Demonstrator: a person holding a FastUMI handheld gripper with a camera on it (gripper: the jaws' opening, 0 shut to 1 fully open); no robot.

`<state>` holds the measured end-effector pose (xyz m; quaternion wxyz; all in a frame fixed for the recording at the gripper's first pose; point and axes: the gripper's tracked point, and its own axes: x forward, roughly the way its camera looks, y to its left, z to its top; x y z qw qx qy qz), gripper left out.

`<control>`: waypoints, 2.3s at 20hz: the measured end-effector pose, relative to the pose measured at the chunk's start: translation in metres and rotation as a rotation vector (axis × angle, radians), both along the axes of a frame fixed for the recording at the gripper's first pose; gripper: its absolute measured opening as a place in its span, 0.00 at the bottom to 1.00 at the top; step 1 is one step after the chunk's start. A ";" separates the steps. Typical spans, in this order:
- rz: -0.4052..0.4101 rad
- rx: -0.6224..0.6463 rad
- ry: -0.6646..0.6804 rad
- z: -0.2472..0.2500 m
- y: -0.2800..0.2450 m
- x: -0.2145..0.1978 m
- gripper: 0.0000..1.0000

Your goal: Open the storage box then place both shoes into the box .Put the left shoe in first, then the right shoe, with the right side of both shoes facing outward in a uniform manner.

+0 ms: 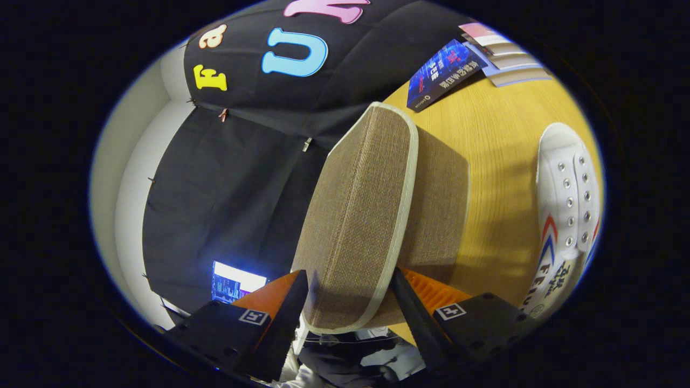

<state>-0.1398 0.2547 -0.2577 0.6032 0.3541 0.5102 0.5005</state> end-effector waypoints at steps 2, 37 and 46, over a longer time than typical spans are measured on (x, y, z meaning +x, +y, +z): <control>0.009 0.025 0.034 0.005 0.000 -0.001 0.96; -0.203 0.167 0.215 0.174 0.059 0.027 0.05; -0.167 0.127 0.093 0.206 0.125 0.012 0.06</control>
